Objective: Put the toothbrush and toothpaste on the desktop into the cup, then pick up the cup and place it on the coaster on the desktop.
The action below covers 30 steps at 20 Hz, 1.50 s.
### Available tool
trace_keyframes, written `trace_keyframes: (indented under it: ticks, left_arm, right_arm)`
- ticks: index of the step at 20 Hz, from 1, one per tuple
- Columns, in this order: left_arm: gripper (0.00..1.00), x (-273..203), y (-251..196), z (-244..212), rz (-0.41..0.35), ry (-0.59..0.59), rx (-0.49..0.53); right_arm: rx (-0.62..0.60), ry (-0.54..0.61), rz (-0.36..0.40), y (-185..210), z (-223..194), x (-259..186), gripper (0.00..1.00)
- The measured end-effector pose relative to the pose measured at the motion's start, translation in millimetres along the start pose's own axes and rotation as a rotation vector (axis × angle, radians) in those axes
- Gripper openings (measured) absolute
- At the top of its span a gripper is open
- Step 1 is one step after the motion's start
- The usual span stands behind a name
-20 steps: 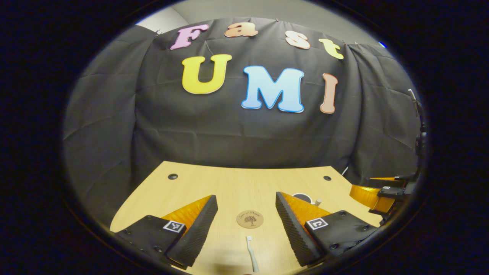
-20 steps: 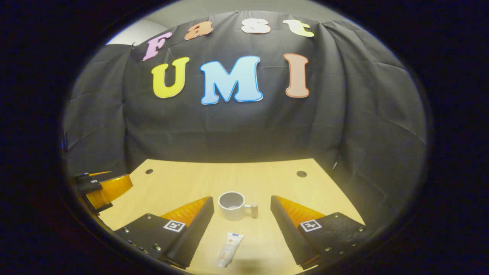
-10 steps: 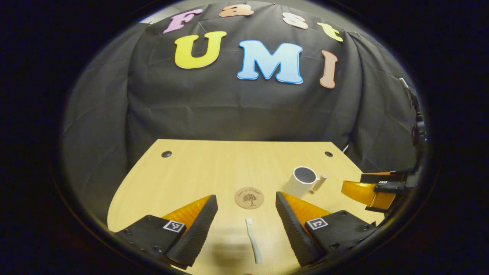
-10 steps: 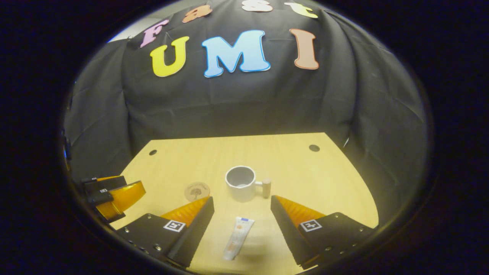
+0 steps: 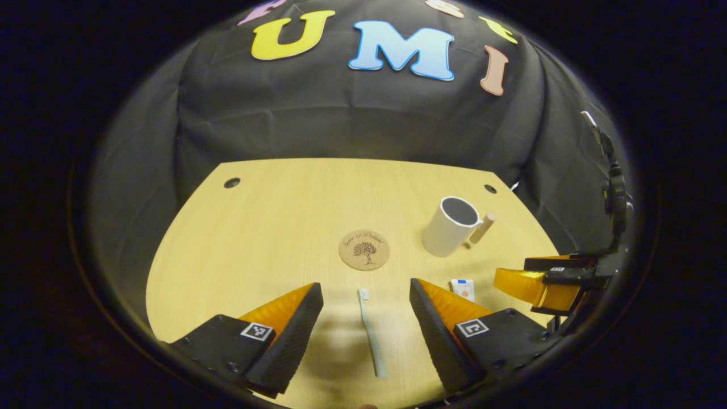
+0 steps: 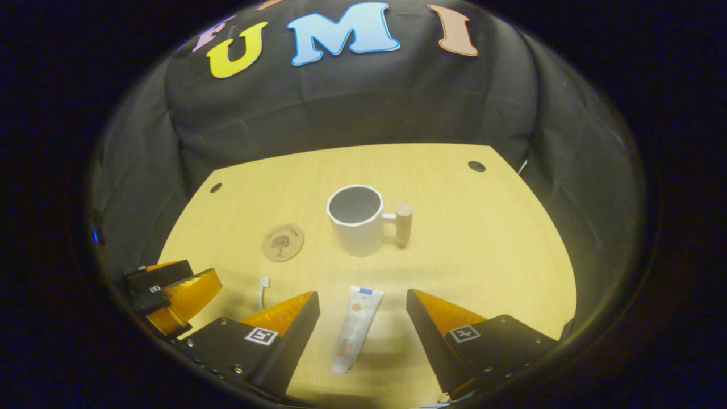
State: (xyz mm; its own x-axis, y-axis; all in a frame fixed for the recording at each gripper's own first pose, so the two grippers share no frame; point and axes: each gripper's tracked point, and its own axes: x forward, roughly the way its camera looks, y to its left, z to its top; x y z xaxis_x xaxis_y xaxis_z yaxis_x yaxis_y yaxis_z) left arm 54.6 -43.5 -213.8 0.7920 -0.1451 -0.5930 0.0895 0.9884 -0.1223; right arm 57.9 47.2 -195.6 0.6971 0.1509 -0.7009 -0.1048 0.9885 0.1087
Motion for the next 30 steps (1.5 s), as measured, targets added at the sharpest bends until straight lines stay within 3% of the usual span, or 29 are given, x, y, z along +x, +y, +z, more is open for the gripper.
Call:
trace_keyframes:
  ticks: [13, 16, 23, 27, 28, 29, 30]
  left_arm:
    - [1.0, 54, -4, -71, -0.025, 0.268, -0.04]
    - [1.0, 63, -3, -85, -0.014, 0.328, -0.045]
    - [1.0, 73, 7, -105, 0.039, 0.41, -0.032]
    - [0.94, 77, 15, -109, 0.098, 0.43, 0.029]
    - [0.83, 79, 14, -105, 0.093, 0.41, 0.034]
    - [0.81, 79, 13, -108, 0.096, 0.419, 0.031]
    - [0.81, 80, 17, -106, 0.103, 0.405, 0.032]
  right_arm:
    - [0.064, 0.28, -0.045, -9, -51, 57, 0.93]
    - [0.057, 0.362, -0.045, -7, -66, 63, 0.93]
    - [0.02, 0.433, -0.079, -9, -82, 80, 0.91]
    - [0.002, 0.449, -0.102, -12, -80, 81, 0.89]
    - [0.006, 0.454, -0.104, -12, -80, 81, 0.89]
    - [0.009, 0.459, -0.11, -13, -80, 81, 0.89]
    - [0.014, 0.47, -0.114, -13, -83, 81, 0.82]
